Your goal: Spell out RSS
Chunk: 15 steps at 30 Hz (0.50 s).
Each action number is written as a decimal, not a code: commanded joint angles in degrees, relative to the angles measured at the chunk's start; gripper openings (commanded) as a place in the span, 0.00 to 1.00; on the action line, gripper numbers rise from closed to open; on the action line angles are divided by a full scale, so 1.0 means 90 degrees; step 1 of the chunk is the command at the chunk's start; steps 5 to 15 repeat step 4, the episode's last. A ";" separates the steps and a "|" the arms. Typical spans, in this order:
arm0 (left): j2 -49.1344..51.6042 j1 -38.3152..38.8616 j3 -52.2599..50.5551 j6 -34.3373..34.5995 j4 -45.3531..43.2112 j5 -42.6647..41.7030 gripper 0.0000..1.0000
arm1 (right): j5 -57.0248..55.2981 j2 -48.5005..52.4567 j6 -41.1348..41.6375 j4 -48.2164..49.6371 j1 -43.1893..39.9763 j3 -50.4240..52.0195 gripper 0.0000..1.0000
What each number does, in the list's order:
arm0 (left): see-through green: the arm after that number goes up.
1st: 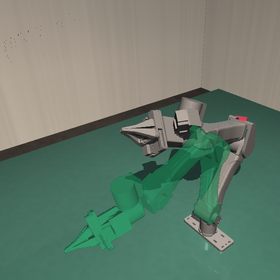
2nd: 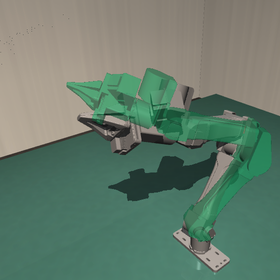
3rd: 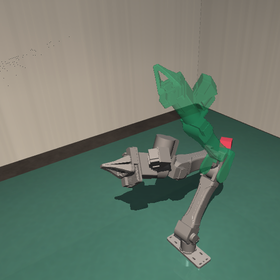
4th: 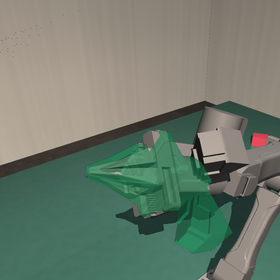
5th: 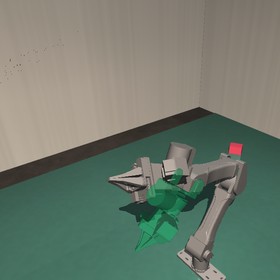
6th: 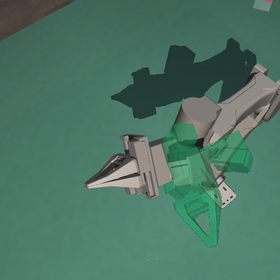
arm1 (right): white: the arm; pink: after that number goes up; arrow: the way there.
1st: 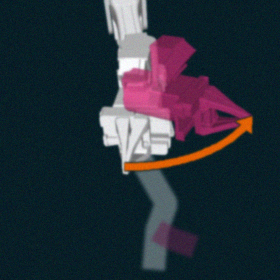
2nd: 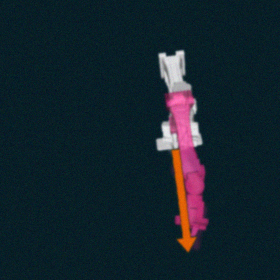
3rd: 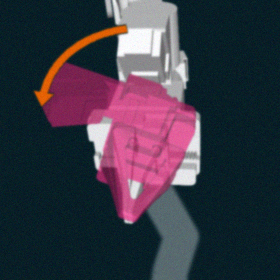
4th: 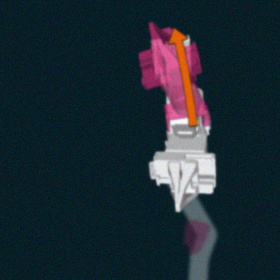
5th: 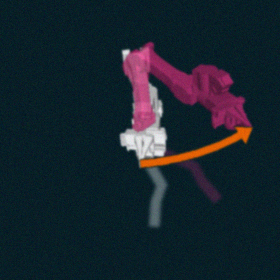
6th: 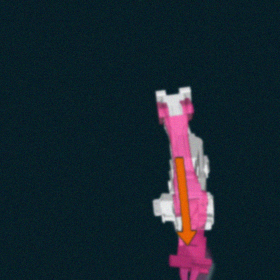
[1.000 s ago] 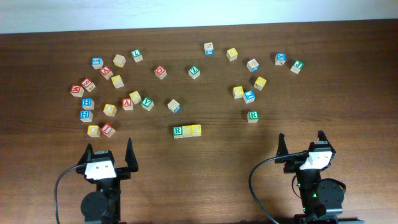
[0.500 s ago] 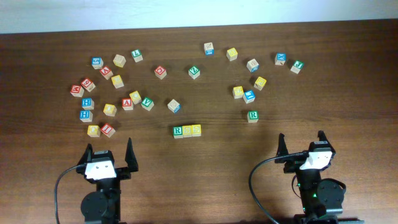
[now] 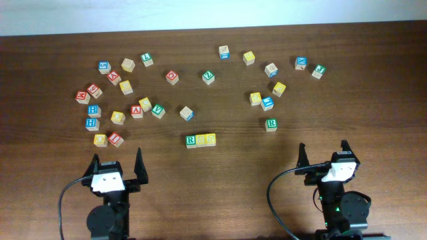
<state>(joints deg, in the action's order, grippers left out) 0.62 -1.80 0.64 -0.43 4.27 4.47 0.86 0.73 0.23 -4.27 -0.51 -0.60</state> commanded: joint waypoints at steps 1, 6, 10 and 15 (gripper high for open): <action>-0.0032 -0.0039 -0.0015 -0.0051 0.0015 0.0029 0.99 | -0.0126 -0.0058 0.0022 -0.0046 0.0063 0.0032 0.98; -0.0032 -0.0039 -0.0015 -0.0051 0.0015 0.0032 0.99 | -0.0126 -0.0058 0.0022 -0.0049 0.0063 0.0032 0.98; -0.0032 -0.0039 -0.0015 -0.0051 0.0015 0.0032 0.99 | -0.0126 -0.0058 0.0022 -0.0049 0.0063 0.0032 0.98; -0.0032 -0.0039 -0.0015 -0.0051 0.0015 0.0032 0.99 | -0.0126 -0.0058 0.0022 -0.0049 0.0063 0.0032 0.98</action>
